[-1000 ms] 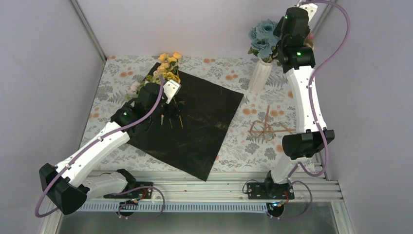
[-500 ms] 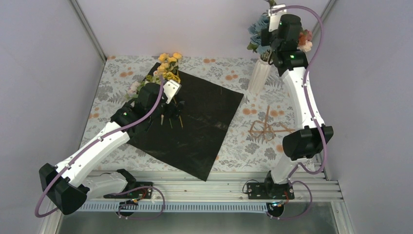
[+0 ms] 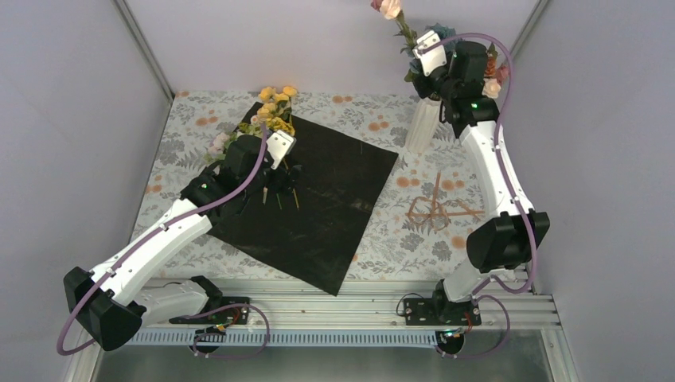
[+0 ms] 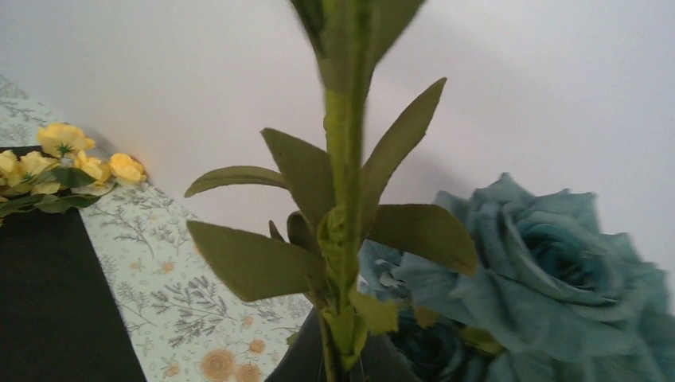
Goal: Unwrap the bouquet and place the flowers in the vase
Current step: Insert the fake flower into the vase.
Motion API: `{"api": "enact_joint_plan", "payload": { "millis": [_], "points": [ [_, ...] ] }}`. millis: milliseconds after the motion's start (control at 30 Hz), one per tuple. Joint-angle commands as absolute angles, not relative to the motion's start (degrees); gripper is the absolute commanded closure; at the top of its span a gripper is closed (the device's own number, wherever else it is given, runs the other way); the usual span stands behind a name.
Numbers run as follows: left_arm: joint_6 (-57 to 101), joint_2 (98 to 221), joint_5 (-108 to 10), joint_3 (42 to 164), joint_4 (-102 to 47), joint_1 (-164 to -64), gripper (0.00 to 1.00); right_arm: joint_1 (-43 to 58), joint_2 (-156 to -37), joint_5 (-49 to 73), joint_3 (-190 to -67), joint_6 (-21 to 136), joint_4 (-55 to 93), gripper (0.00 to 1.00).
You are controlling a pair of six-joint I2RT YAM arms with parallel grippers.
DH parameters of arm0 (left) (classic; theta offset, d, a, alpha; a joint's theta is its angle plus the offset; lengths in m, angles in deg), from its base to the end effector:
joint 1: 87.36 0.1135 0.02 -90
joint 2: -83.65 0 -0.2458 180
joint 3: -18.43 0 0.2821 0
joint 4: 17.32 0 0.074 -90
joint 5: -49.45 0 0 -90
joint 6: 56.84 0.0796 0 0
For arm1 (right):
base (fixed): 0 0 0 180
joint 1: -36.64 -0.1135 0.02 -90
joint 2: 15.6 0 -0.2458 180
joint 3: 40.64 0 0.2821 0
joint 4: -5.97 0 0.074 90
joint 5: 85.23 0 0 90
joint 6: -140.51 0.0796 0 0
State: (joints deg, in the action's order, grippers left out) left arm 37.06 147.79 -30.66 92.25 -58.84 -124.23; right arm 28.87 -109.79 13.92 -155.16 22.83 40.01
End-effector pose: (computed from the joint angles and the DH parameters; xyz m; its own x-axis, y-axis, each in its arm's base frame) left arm 0.2645 -0.1813 0.3017 -0.3888 0.3754 -0.8414 0.5020 0.8521 0.1482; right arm 0.4449 0.0735 0.4205 -0.0748 -0.4731 -0.8778 -0.3628 0.8329 -0.4179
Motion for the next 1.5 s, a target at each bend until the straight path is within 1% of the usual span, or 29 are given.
{"api": "enact_joint_plan", "payload": {
  "millis": [0,200,333,400,467,567,633,800,933,1033,1167,1333,1467],
  "points": [
    [37.7,147.0,-30.9,91.3,-58.2,-124.2,0.00,30.3,-110.3,16.5,-151.8,21.0,41.0,0.96],
    [37.8,147.4,-31.0,91.3,-58.1,-124.1,0.00,30.3,-110.1,17.8,-150.4,18.7,37.4,0.96],
    [37.5,148.4,-31.5,91.7,-58.3,-124.1,0.00,30.2,-107.4,16.8,-150.9,23.1,34.5,0.96],
    [37.2,148.7,-31.9,91.9,-58.3,-124.1,0.00,30.3,-106.9,12.8,-152.0,26.7,32.3,0.96],
    [37.0,148.8,-31.8,91.9,-58.2,-123.9,0.00,30.3,-108.0,9.5,-155.9,29.5,33.7,0.96],
    [36.9,148.8,-31.8,91.8,-58.2,-123.7,0.00,30.3,-110.4,8.9,-162.3,29.5,38.6,0.96],
    [37.0,148.8,-32.0,91.8,-58.2,-123.6,0.00,30.1,-112.1,8.3,-163.4,28.3,39.3,0.96],
    [37.0,149.0,-32.2,91.8,-58.2,-123.6,0.00,29.6,-111.5,3.9,-163.3,26.0,38.8,0.96],
    [37.2,149.1,-32.6,91.7,-58.2,-123.5,0.00,29.5,-111.3,3.0,-161.1,27.1,36.6,0.96],
    [37.3,149.1,-32.7,91.8,-58.3,-123.5,0.00,28.8,-111.3,4.2,-157.9,26.4,33.7,0.96],
    [37.4,148.8,-32.9,91.6,-58.3,-123.5,0.00,28.7,-107.8,8.1,-152.2,26.5,29.5,0.96],
    [37.5,148.5,-33.5,91.5,-58.2,-123.4,0.00,28.6,-108.1,9.2,-147.6,25.6,29.8,0.96],
    [37.4,148.5,-33.5,91.3,-58.1,-123.4,0.00,28.6,-107.0,9.2,-147.3,26.4,28.8,0.96]
  ]
}}
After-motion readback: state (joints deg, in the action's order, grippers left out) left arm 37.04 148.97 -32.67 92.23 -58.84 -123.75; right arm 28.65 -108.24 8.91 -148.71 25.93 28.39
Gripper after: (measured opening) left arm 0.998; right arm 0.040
